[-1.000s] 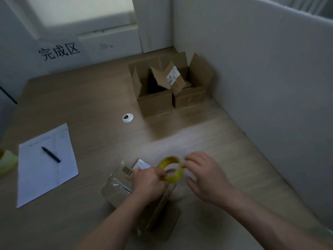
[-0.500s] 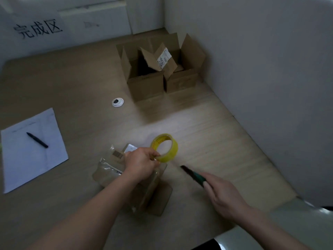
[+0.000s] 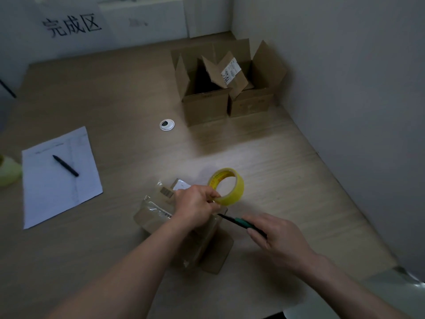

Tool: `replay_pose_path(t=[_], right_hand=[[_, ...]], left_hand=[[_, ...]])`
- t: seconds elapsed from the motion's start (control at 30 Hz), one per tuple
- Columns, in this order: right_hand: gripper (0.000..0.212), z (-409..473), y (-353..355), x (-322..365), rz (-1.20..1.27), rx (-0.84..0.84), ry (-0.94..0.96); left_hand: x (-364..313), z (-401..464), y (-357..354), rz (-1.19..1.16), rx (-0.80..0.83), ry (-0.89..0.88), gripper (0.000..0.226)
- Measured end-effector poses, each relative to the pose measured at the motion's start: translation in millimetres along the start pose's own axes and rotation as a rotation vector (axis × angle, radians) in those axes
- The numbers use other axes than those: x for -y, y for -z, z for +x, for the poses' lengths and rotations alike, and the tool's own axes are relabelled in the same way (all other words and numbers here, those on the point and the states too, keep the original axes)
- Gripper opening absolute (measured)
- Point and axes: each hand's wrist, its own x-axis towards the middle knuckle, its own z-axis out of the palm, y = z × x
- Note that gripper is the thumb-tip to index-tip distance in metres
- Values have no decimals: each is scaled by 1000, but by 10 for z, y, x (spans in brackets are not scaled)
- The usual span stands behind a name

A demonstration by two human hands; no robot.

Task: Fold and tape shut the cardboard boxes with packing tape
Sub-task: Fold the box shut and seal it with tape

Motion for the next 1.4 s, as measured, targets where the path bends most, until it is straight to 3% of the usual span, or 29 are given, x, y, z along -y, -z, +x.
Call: replay_pose_path(t=[0.23,0.37,0.5,0.6,0.67,0.7,0.77,0.87,0.93,1.1,1.2,1.3,1.4], right_hand=[[30,52,-95,-38,-204,24,71],[36,-12,-142,-237,-268,-28,-161],[39,-109,-17,-536,-378,108,-357],[48,52,72,-401,-268,-117,-250],[57,296,118,-129,-192,-314,12],[60,424,137,13,-191,-323,135],[62,658,150,240,-266,-190,274],[59,864,62,339,-379,128,239],[62,933,-4,304,-355,243,193],[61,1020,-57,194,-191,302,158],[53,1079,-52,187,-130,376,173],[44,1164,-40,208,-158,474,196],[24,1228,-57,204,-155,530,177]], left_hand=[[20,9,-27,19,-22,-25,21],[36,3,-36,0,-47,-39,21],[32,6,-58,22,-65,-39,21],[38,11,-78,33,-78,-48,20],[47,13,-88,51,-79,-54,18],[48,14,-90,59,-77,-61,18],[46,10,-82,77,-82,-87,15],[55,-13,-68,73,-84,-118,10],[67,-18,-69,51,-84,-127,17],[126,-35,-50,17,-76,-163,16],[230,-103,-45,-1,-111,-272,22],[341,-179,-78,162,-117,-386,41],[345,-180,-140,260,-125,-370,40]])
